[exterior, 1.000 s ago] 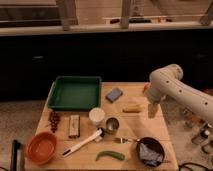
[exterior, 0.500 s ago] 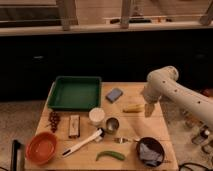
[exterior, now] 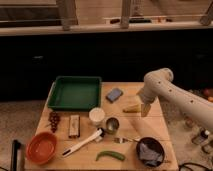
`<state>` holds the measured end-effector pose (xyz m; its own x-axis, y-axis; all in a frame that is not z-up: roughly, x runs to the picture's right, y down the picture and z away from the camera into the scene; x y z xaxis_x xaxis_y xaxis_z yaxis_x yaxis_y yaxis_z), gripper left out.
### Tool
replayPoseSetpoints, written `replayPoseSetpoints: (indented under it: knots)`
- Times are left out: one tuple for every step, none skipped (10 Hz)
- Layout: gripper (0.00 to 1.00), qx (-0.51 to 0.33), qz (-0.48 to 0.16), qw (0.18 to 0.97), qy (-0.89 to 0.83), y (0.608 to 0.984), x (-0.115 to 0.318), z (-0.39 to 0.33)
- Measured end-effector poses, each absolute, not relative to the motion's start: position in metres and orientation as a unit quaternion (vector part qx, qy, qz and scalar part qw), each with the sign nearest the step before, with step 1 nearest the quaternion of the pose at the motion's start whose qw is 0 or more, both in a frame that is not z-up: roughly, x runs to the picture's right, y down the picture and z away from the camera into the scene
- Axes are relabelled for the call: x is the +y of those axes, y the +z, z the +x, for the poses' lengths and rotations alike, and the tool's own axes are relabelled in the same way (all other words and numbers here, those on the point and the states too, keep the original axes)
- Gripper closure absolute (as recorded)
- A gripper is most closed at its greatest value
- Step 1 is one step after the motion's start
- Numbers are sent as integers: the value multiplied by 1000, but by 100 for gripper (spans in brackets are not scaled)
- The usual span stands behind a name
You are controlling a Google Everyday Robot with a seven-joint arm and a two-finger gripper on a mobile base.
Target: Place banana in tray
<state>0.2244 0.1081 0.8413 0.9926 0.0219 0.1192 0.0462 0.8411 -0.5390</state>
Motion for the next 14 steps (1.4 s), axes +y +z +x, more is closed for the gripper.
replayPoseSetpoints:
  knots:
    - [20,-61,-284,957,-5,847,111,225]
    - [20,-63,-285,956,-5,852,112,224]
    - [20,-65,-286,956,-4,854,113,225]
    - [20,-65,-288,956,-3,857,115,228]
    - [20,-66,-290,955,-2,862,119,233]
    - [20,-67,-293,954,-1,866,124,237]
    - [20,-69,-294,953,-1,869,125,239]
    - [20,-69,-296,953,1,871,127,243]
    - [20,-70,-298,952,3,872,128,245]
    - [20,-71,-299,952,3,873,129,246]
    - [20,-76,-300,951,0,875,130,247]
    - [20,-78,-301,950,-1,878,133,250]
    - [20,-79,-301,950,-1,879,133,252]
    - [20,-81,-302,950,-2,881,135,255]
